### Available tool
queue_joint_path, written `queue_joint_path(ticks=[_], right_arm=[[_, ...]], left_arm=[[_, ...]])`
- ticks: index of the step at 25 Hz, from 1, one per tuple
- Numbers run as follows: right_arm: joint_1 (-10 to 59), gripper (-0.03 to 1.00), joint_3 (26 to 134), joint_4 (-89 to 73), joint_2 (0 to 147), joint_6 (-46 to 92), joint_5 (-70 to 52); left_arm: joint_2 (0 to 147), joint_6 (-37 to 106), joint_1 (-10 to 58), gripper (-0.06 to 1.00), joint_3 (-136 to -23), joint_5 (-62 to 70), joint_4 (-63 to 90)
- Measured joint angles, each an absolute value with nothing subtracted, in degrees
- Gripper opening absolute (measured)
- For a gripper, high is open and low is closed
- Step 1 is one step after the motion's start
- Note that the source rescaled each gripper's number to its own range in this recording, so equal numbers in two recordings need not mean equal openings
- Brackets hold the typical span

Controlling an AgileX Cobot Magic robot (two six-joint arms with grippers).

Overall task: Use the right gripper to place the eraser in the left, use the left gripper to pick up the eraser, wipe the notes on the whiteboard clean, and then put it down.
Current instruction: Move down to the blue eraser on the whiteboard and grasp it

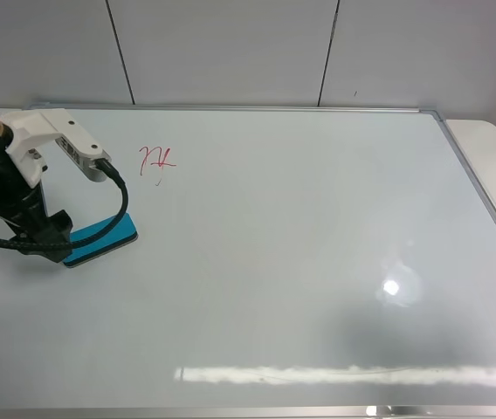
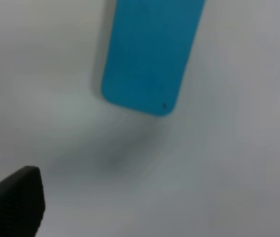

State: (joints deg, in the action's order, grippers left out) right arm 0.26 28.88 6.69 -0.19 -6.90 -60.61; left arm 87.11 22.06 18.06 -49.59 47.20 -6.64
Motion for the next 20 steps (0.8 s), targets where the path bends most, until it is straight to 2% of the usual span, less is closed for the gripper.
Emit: queue_joint_path(ticks=[9, 20], right_arm=[[0.3, 1.00, 28.9, 6.7, -0.2, -6.9, -60.6], [0.3, 1.00, 28.9, 6.7, -0.2, -6.9, -60.6]], left_arm=[[98.0, 26.0, 18.1, 1.00, -49.6, 40.1, -7.5], [101.7, 26.8, 18.1, 1.00, -49.7, 33.3, -7.2]])
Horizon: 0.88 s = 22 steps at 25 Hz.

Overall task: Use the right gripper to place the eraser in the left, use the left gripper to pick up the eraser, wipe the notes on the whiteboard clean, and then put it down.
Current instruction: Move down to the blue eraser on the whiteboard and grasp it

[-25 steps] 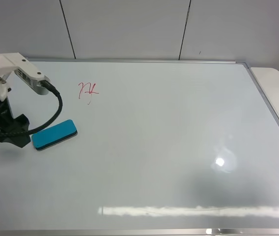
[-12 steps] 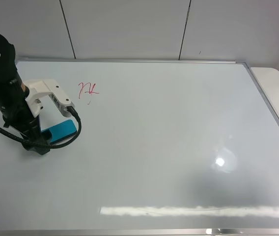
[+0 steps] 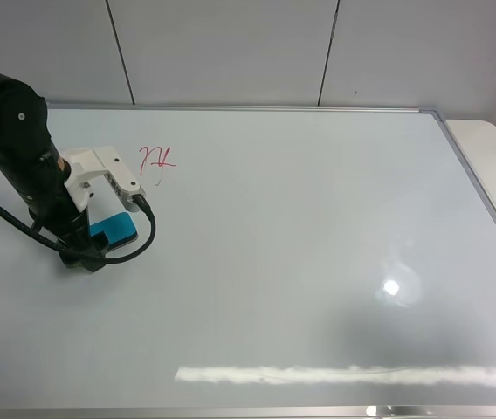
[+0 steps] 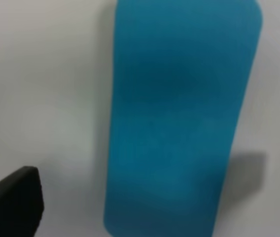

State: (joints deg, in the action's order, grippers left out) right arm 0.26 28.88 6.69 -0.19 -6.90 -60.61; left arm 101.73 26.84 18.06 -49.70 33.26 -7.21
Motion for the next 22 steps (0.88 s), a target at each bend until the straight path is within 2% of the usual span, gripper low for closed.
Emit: queue_joint_path(ticks=[7, 20, 21, 22], right_arm=[[0.3, 1.00, 28.9, 6.7, -0.2, -6.9, -60.6], [0.3, 1.00, 28.9, 6.7, -0.2, -6.9, -60.6], [0.3, 1.00, 28.9, 6.7, -0.2, -6.9, -60.6], [0.3, 1.00, 28.9, 6.7, -0.2, -6.9, -60.6]], left_arm=[[105.1, 26.8, 18.1, 1.00, -55.3, 38.0, -6.0], [108.3, 29.2, 18.1, 1.00, -56.4, 39.2, -2.7], [108.3, 29.2, 18.1, 0.98, -56.4, 39.2, -2.2], [108.3, 29.2, 18.1, 0.91, -56.4, 39.2, -2.0]])
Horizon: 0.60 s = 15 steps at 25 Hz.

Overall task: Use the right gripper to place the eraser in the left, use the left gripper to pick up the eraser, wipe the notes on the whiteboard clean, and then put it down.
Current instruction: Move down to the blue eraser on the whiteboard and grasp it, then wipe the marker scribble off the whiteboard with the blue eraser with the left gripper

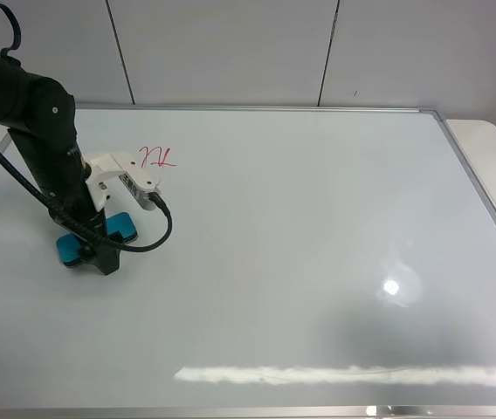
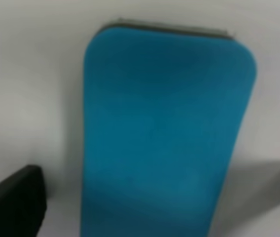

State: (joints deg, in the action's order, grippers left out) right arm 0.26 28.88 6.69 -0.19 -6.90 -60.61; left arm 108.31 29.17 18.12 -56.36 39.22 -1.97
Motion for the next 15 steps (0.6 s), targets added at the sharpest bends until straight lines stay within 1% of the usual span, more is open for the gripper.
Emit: queue_joint_path(ticks=[1, 2, 4, 5, 7, 10, 15], right_arm=[[0.3, 1.00, 28.9, 6.7, -0.2, -6.9, -60.6], [0.3, 1.00, 28.9, 6.7, -0.2, -6.9, -60.6], [0.3, 1.00, 28.9, 6.7, -0.2, -6.9, -60.6], [0.3, 1.00, 28.9, 6.7, -0.2, -6.9, -60.6], [0.3, 1.00, 28.9, 6.7, -0.2, -6.9, -60.6], [0.3, 1.00, 28.9, 6.7, -0.2, -6.9, -60.6], [0.3, 1.00, 28.9, 6.7, -0.2, -6.9, -60.6]], left_arm=[[108.3, 29.2, 18.1, 0.76, -56.4, 39.5, -1.5], [108.3, 29.2, 18.1, 0.58, -56.4, 40.3, -1.2], [108.3, 29.2, 18.1, 0.01, -56.4, 41.8, -1.0], [108.0, 29.0, 18.1, 0.00, -56.4, 42.5, -1.0], [106.9, 28.8, 18.1, 0.03, -56.4, 43.7, -1.2], [104.7, 27.1, 18.1, 0.03, -56.4, 44.1, -1.4], [102.9, 17.1, 18.1, 0.03, -57.0, 43.7, -1.4]])
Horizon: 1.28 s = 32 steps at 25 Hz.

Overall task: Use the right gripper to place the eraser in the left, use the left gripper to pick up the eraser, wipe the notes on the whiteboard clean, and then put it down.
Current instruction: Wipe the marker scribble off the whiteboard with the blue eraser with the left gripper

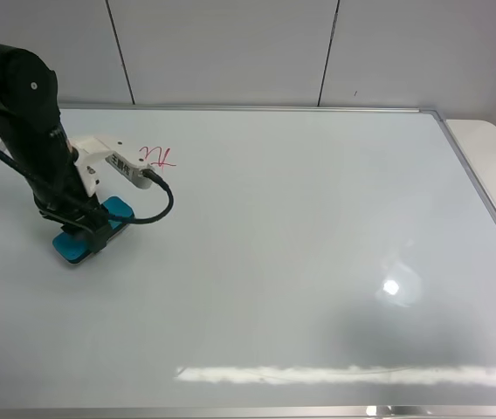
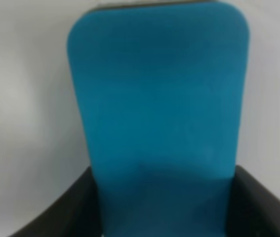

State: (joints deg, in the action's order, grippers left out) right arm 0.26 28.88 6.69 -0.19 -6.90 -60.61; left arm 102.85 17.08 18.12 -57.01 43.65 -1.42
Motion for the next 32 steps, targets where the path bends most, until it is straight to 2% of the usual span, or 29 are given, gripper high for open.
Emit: queue_joint_path(ticks=[4, 9, 15, 32], right_arm=[[0.3, 1.00, 28.9, 6.7, -0.2, -6.9, -60.6], [0.3, 1.00, 28.9, 6.7, -0.2, -6.9, -60.6], [0.3, 1.00, 28.9, 6.7, -0.2, -6.9, -60.6], [0.3, 1.00, 28.9, 6.7, -0.2, -6.9, -60.6]], left_arm=[[103.1, 7.4, 17.5, 0.03, -60.0, 44.3, -0.7], [106.2, -12.9, 13.8, 0.03, -70.8, 51.8, 1.2], [113.0, -14.1, 8.8, 0.03, -80.6, 58.2, 5.6], [130.4, -13.3, 9.1, 0.03, -97.8, 59.9, 7.0]])
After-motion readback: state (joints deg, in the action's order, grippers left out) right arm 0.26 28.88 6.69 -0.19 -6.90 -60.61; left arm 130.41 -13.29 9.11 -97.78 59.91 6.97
